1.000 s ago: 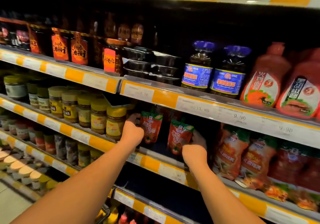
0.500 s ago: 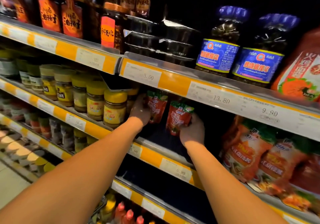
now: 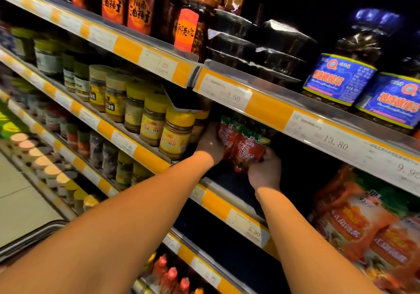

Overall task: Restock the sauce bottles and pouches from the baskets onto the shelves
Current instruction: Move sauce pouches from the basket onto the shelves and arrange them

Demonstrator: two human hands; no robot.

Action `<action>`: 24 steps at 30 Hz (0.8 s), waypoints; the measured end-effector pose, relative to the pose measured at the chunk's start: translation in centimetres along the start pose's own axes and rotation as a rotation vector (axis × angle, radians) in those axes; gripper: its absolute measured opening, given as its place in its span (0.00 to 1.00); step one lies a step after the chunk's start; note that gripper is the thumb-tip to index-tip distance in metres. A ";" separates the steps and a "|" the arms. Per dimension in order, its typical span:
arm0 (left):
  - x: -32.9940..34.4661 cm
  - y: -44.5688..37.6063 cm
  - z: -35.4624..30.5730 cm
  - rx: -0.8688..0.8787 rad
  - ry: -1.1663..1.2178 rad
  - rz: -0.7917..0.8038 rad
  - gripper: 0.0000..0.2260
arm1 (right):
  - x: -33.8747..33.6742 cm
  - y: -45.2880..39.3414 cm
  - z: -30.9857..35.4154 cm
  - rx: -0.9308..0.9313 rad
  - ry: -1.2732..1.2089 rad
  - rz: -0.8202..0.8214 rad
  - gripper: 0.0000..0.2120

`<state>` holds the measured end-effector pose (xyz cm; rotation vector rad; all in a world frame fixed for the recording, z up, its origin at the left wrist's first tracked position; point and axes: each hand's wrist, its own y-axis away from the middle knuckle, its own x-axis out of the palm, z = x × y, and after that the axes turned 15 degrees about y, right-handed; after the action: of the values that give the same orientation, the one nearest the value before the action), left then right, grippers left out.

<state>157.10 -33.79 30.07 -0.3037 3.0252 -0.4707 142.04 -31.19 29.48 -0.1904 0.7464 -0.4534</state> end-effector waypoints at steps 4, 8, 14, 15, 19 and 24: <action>-0.3 0.5 -0.5 -0.073 -0.127 0.037 0.29 | -0.3 0.4 -0.3 0.015 -0.003 0.027 0.23; -0.6 1.3 -1.6 -0.160 -0.229 0.059 0.36 | -1.1 1.0 -0.9 0.082 -0.014 0.037 0.23; -2.2 4.6 -4.0 -0.294 -0.332 0.132 0.06 | -3.0 2.9 -0.4 0.100 -0.039 0.089 0.25; -2.7 5.5 -4.4 -0.265 -0.288 0.128 0.09 | -3.5 3.4 -0.1 0.106 -0.044 0.105 0.26; -5.9 9.7 -4.8 -0.038 -0.046 0.069 0.10 | -5.1 6.8 1.2 0.013 -0.017 0.093 0.25; -13.0 17.3 -2.8 0.076 0.096 0.090 0.17 | -5.5 13.4 3.1 -0.255 0.078 0.113 0.23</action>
<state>166.33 -14.15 27.86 -0.1429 3.0878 -0.6075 145.07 -16.72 30.74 -0.3691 0.8861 -0.2583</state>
